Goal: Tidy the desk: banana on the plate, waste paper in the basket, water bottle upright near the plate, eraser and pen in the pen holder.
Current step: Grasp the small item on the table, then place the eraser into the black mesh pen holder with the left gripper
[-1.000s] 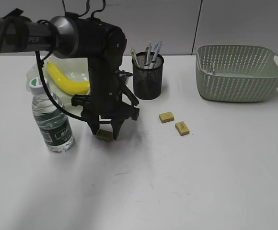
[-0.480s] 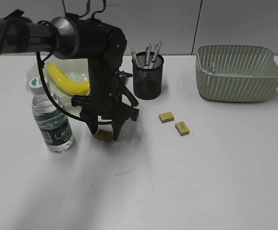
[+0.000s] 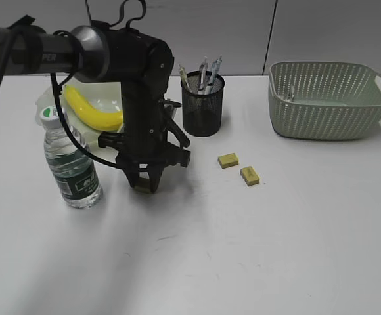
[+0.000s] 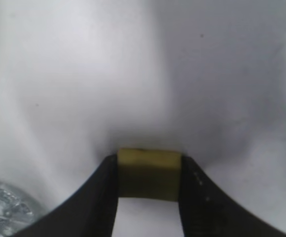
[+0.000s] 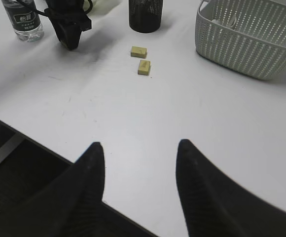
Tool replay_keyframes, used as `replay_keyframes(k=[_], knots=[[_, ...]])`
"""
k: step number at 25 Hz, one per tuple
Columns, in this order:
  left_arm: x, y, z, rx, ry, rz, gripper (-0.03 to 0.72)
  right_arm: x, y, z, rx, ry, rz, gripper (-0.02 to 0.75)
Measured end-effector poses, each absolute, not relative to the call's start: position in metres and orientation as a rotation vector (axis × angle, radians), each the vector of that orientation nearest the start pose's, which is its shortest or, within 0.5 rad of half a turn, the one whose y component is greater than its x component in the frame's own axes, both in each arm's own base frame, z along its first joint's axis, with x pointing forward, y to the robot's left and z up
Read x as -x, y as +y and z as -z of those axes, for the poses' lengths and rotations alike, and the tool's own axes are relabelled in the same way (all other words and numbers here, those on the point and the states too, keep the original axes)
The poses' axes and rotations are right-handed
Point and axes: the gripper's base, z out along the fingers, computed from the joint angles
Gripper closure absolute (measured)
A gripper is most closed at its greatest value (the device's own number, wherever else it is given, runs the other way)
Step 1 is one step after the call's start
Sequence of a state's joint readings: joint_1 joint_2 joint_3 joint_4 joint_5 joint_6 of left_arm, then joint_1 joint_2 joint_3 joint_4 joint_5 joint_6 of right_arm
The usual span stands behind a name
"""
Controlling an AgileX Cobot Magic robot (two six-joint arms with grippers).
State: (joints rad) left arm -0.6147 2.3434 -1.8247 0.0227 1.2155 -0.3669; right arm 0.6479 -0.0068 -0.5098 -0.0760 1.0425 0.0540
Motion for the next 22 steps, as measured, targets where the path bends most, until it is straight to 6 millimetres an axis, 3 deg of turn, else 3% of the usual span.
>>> replay_keyframes(k=[6, 16, 19, 22], knots=[[-0.373, -0.263, -0.145, -0.391, 3.139, -0.019, 0.412, 0.002, -0.009, -0.282, 0.589, 1.938, -0.357, 0.353], [-0.403, -0.285, -0.255, -0.345, 2.771, 0.255, 0.412, 0.002, -0.009, -0.282, 0.59, 1.938, -0.357, 0.353], [-0.412, -0.291, -0.275, -0.327, 2.626, 0.344, 0.412, 0.002, -0.009, -0.282, 0.589, 1.939, -0.357, 0.353], [-0.417, -0.296, -0.281, -0.315, 2.535, 0.403, 0.412, 0.002, -0.009, -0.282, 0.589, 1.939, -0.357, 0.353]])
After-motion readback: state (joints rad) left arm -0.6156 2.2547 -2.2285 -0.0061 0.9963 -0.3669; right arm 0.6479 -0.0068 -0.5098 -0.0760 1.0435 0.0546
